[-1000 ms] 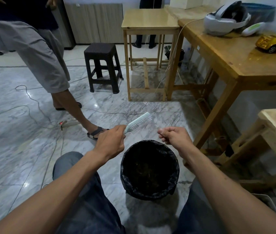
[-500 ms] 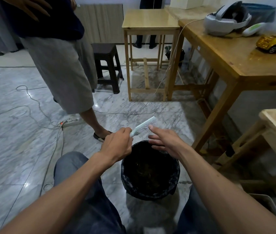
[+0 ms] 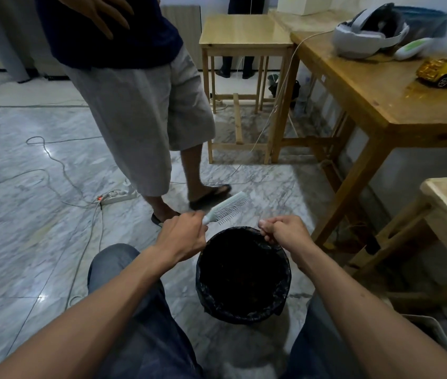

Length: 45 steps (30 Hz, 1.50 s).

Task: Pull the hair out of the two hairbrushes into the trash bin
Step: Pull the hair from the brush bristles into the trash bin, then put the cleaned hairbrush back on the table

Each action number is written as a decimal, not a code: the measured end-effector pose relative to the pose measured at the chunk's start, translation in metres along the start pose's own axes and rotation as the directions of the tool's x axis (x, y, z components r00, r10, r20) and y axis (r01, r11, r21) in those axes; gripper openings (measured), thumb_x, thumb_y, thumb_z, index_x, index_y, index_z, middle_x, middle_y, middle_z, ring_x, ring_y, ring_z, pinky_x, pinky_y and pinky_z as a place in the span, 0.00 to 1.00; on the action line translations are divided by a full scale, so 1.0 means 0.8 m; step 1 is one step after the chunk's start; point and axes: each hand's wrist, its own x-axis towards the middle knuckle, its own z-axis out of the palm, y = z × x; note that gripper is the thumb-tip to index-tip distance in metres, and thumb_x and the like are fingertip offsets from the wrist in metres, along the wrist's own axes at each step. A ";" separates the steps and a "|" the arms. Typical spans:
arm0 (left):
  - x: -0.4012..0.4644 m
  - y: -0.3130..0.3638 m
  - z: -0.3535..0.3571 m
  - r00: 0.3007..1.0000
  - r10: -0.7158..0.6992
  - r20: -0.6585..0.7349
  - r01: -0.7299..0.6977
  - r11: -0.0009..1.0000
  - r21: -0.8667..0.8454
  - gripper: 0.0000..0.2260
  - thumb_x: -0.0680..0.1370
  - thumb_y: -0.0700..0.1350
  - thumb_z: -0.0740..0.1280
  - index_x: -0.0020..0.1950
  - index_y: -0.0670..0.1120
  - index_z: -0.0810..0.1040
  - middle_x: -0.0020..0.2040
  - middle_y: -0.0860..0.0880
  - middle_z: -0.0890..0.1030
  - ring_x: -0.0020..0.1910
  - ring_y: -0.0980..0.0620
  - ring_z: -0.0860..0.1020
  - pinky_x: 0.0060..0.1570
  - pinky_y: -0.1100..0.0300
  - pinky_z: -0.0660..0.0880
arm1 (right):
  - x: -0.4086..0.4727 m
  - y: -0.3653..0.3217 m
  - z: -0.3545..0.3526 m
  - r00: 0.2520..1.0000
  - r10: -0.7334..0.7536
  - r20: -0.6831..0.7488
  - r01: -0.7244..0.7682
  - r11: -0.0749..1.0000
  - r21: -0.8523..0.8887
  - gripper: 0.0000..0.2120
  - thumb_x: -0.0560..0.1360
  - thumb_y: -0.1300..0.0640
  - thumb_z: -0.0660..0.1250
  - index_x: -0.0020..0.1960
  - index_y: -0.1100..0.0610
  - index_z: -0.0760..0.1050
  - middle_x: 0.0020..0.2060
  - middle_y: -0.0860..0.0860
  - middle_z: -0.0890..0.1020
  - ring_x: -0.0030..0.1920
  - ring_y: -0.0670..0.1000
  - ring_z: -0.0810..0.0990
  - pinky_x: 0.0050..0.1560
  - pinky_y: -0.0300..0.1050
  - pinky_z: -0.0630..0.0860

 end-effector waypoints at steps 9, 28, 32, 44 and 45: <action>-0.003 0.001 -0.006 0.999 -0.044 -0.018 0.046 0.992 0.119 0.09 0.80 0.48 0.59 0.55 0.45 0.74 0.53 0.45 0.81 0.45 0.39 0.80 0.35 0.53 0.67 | 0.008 0.016 -0.011 0.998 0.029 -0.058 -0.051 0.903 -0.427 0.16 0.76 0.56 0.75 0.31 0.61 0.83 0.30 0.56 0.85 0.35 0.54 0.84 0.45 0.50 0.82; 0.012 0.024 -0.025 0.991 0.001 -0.131 0.006 0.999 0.052 0.11 0.80 0.49 0.58 0.57 0.45 0.74 0.51 0.45 0.81 0.42 0.39 0.79 0.35 0.52 0.68 | 0.015 -0.035 0.015 0.961 0.140 0.240 -0.072 0.960 -0.271 0.31 0.77 0.46 0.73 0.75 0.57 0.68 0.61 0.55 0.81 0.57 0.55 0.83 0.50 0.47 0.79; 0.011 0.036 -0.027 0.994 0.062 -0.095 -0.067 0.997 -0.044 0.10 0.79 0.50 0.60 0.57 0.47 0.72 0.47 0.46 0.82 0.39 0.42 0.78 0.34 0.53 0.68 | 0.017 -0.055 0.021 0.955 0.044 0.293 -0.110 0.971 0.213 0.16 0.80 0.48 0.70 0.59 0.60 0.78 0.48 0.53 0.84 0.41 0.49 0.84 0.37 0.42 0.82; 0.023 0.074 -0.059 0.983 0.112 -0.143 -0.133 0.980 -0.150 0.09 0.78 0.49 0.62 0.57 0.48 0.72 0.48 0.48 0.80 0.43 0.42 0.79 0.40 0.46 0.77 | 0.003 -0.116 -0.015 0.997 -0.024 -0.068 0.046 0.937 0.347 0.11 0.78 0.56 0.73 0.51 0.64 0.80 0.41 0.57 0.85 0.34 0.50 0.82 0.28 0.37 0.80; 0.027 0.082 -0.064 0.979 0.126 -0.157 -0.150 0.977 -0.152 0.09 0.78 0.49 0.62 0.57 0.49 0.72 0.48 0.48 0.79 0.43 0.42 0.79 0.40 0.46 0.77 | -0.001 -0.124 -0.024 0.995 -0.032 -0.094 0.062 0.937 0.343 0.12 0.78 0.56 0.73 0.53 0.65 0.80 0.41 0.57 0.85 0.34 0.50 0.82 0.29 0.37 0.80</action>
